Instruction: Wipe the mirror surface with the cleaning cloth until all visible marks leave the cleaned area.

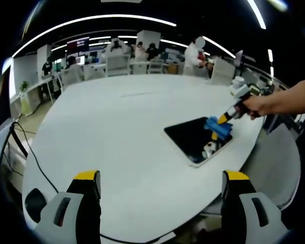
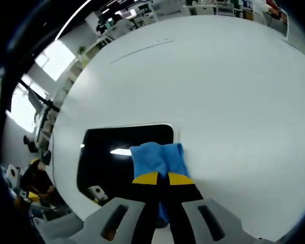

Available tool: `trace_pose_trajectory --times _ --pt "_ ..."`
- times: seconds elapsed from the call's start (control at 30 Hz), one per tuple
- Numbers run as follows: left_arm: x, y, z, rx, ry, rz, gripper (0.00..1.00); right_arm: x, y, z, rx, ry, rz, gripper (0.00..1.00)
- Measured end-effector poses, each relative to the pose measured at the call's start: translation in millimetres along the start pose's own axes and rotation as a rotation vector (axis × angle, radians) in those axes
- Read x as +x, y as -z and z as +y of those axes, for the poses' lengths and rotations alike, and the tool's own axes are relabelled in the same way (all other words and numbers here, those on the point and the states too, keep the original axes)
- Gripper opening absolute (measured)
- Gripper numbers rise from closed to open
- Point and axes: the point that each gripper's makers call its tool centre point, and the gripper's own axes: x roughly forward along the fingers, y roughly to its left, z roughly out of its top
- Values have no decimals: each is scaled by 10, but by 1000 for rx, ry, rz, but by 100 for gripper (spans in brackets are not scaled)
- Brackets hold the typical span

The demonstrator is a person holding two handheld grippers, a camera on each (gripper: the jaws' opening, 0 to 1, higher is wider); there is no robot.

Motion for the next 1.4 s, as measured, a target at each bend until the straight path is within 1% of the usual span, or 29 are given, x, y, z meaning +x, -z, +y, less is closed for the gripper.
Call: trace_pose_trajectory --times 0.3,0.57,0.7,0.83,1.03,1.1,1.4 --pt "6 -2 -19 3 4 -2 100 -9 83 9 2 -11 14 0" --pt "0 20 -43 -3 6 0 100 -65 222 41 14 -21 18 0" --pt "-7 20 -55 -4 6 -4 100 -100 302 61 12 -19 9 0" --pt "-8 50 -65 -3 9 2 100 -130 372 84 15 -25 10 0" --pt "-4 45 -82 -7 11 -5 100 -175 486 91 62 -37 21 0" --pt "-6 31 -100 1 13 -10 100 -186 513 99 64 -40 15 0" --pt "0 35 -94 5 13 -10 100 -182 508 105 67 -38 6 0"
